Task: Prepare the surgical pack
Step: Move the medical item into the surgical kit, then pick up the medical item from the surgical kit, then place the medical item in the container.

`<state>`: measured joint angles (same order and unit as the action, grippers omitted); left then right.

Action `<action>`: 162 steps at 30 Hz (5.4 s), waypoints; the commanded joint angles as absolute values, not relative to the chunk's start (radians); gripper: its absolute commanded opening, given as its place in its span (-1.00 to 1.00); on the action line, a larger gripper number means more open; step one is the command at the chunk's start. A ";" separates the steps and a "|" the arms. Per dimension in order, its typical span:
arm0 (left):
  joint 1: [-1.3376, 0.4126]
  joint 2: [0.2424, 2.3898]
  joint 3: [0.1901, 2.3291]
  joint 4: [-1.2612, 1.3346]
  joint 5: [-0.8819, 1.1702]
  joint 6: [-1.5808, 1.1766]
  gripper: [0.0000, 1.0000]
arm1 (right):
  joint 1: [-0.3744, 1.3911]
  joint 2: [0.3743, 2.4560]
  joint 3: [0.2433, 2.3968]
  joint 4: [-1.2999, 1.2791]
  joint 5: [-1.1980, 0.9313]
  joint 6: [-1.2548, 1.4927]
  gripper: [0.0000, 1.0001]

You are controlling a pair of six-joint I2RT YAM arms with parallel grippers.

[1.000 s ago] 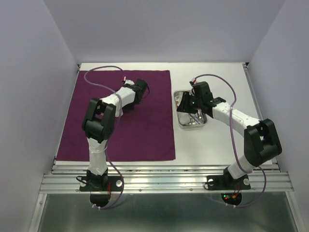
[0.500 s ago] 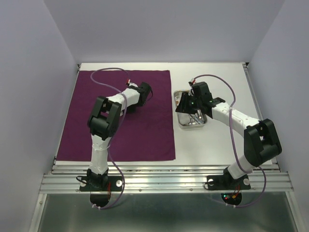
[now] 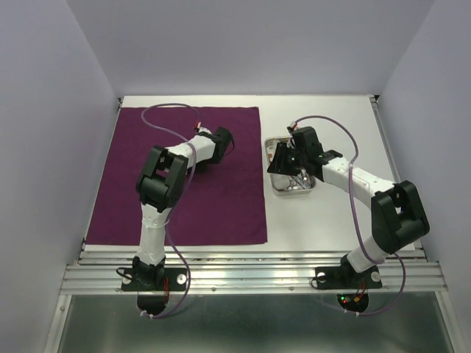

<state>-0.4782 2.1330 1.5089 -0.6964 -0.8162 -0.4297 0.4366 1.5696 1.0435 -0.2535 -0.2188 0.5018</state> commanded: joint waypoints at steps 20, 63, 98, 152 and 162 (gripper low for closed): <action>-0.483 2.195 1.555 -0.779 -0.940 -0.472 -0.23 | 0.448 1.520 1.008 -0.190 -0.230 0.518 -0.05; -0.887 2.172 1.736 -0.907 -0.726 -0.652 -0.97 | 0.448 1.286 0.907 -0.235 0.143 0.581 0.10; -0.229 1.353 1.336 -0.632 -0.283 -0.480 0.52 | 0.707 1.707 1.208 -0.078 -0.117 0.690 0.43; -0.201 1.302 1.203 -0.563 -0.233 -0.426 0.48 | 0.469 1.714 1.186 0.083 -0.360 0.710 -0.99; -0.201 1.325 1.201 -0.541 -0.204 -0.423 0.48 | 0.108 1.516 0.954 -0.078 -0.560 0.531 -0.99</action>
<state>-0.2024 1.3312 1.2118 -0.5644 -0.2199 -0.4416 0.1406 1.5326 1.0157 0.0036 -0.4355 0.6277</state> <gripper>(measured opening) 0.742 0.094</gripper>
